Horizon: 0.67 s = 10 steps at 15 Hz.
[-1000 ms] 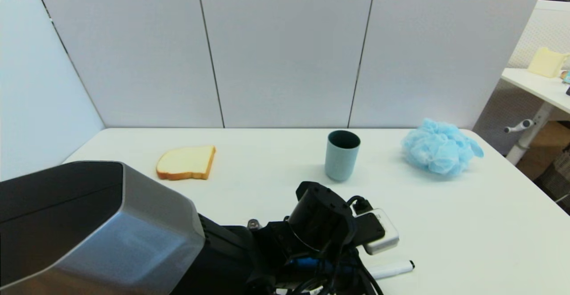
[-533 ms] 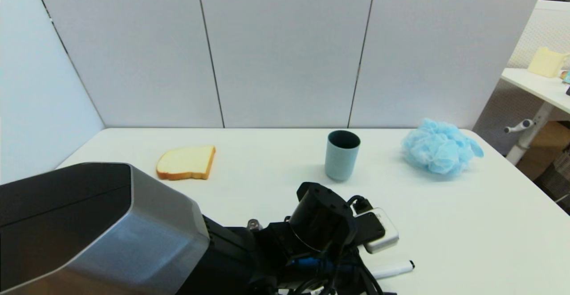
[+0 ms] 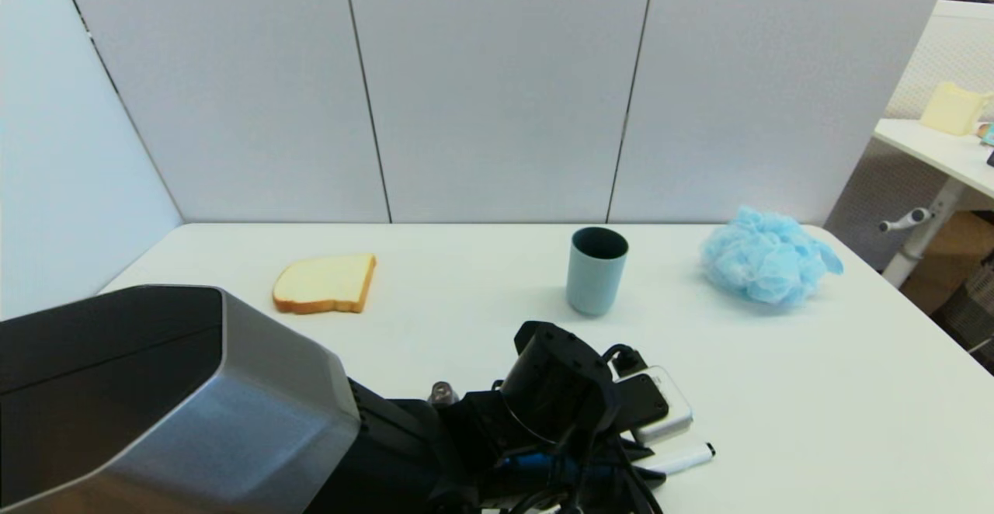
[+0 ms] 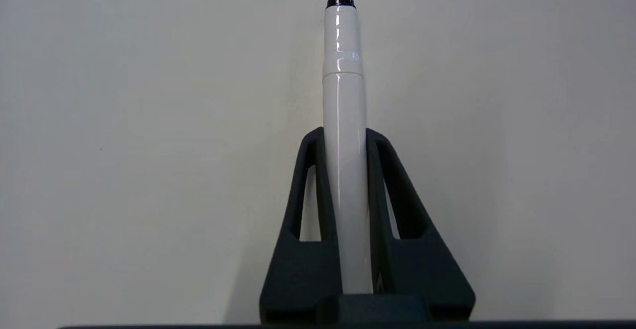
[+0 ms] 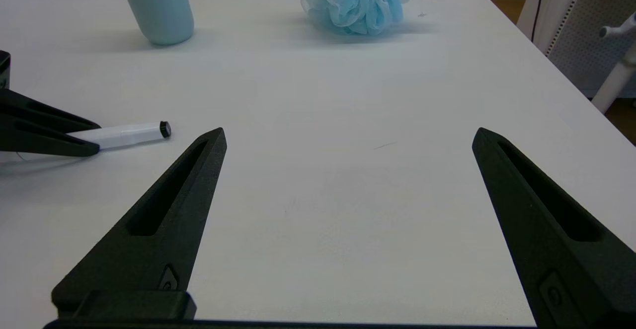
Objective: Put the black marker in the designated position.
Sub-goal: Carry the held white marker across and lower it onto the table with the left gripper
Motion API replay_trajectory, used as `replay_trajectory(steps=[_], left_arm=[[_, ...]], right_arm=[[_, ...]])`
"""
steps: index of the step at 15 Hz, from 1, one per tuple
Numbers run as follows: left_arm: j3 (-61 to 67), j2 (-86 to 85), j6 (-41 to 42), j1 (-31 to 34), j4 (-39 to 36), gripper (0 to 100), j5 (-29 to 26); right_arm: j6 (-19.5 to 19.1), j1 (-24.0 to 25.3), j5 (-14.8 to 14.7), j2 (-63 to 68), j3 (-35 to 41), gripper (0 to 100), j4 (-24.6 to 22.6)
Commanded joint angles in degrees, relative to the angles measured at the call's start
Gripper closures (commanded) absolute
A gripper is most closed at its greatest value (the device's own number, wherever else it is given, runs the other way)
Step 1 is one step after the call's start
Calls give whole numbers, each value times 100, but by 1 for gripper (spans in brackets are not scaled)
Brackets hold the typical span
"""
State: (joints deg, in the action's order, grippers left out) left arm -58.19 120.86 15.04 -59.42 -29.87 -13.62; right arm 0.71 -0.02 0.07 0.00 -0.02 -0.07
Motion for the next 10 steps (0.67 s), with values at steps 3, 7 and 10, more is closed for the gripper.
replay_trajectory(steps=[3,7,10], left_arm=[[194,-968,51,431,201,100,-9],[255,-2224,95,2066,851,100,-18],[273,-2497,95,3331,1071,100,8]], right_arm=[[0,2,1,0,2,0,-1],[0,2,1,0,2,0,-1],[0,2,1,0,2,0,-1]])
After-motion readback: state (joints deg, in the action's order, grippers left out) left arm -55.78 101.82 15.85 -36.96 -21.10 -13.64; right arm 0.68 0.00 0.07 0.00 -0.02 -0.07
